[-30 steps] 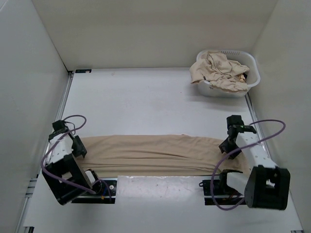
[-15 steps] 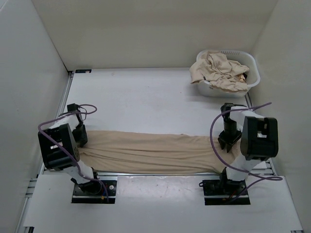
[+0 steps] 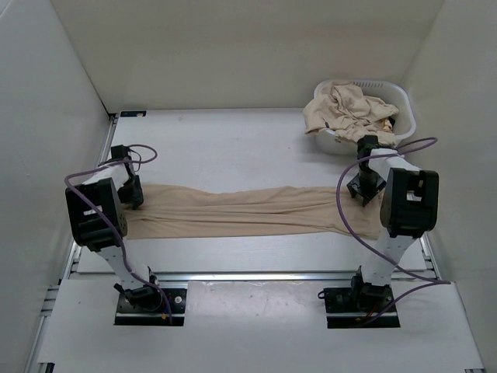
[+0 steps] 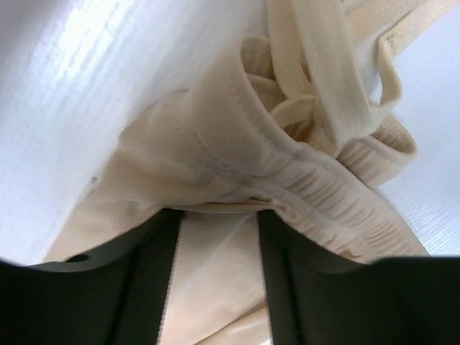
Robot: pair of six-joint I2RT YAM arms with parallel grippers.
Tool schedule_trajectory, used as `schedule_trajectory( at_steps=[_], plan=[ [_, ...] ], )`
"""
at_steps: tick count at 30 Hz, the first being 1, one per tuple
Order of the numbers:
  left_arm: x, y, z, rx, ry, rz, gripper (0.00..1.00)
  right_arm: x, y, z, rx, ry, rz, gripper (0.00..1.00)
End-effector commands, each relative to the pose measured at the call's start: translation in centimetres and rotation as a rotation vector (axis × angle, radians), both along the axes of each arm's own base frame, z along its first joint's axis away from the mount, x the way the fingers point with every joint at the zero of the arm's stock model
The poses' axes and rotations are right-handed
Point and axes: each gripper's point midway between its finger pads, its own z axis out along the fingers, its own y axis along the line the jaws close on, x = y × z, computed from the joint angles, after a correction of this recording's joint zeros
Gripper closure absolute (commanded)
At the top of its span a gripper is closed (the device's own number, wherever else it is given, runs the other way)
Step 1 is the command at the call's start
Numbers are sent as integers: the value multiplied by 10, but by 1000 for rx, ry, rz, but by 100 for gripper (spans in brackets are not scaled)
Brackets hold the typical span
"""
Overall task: Fold and stack the trousers
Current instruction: Fold the trousers
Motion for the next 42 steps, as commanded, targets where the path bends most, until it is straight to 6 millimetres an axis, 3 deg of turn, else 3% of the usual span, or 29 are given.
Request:
schedule_trajectory(
  at_steps=[1, 2, 4, 6, 8, 12, 15, 17, 20, 26, 32, 38, 39, 42],
  plan=[
    [-2, -13, 10, -67, -40, 7, 22, -14, -4, 26, 15, -38, 36, 45],
    [-5, -8, 26, -67, -79, 24, 20, -22, -4, 32, 12, -36, 51, 43],
    [-24, -8, 36, -83, -68, 46, 17, -46, -9, 48, 8, -51, 39, 39],
    [-40, -1, 59, -100, -110, 89, 16, -63, -18, 66, 1, -97, -1, 39],
    [-54, 13, 77, -96, -158, 152, 16, -79, -25, 68, 19, -108, -45, 39],
    [-72, 39, 92, -120, -247, 266, 16, -104, -37, 63, 29, -102, -109, 39],
    [-83, 56, 75, -134, -245, 339, 17, -115, -49, 45, 48, -80, -177, 41],
    [-87, 65, 63, -132, -244, 373, 22, -113, -53, 32, 89, -84, -212, 49],
    [-70, 83, 62, -72, -331, 366, 26, -109, -55, 18, 114, -79, -227, 59],
    [-54, 99, 29, -71, -292, 378, 22, -104, -54, 11, 125, -92, -251, 57],
    [-34, 107, 29, -87, -332, 360, 15, -113, -53, 4, 121, -59, -255, 56],
    [-27, 104, 6, -123, -286, 350, 15, -123, -59, -5, 81, -13, -257, 58],
    [-28, 103, 0, -130, -272, 352, 17, -126, -57, -8, 86, 8, -257, 59],
    [-28, 99, -11, -146, -243, 347, 56, -131, -60, -9, 66, 34, -262, 70]
  ],
)
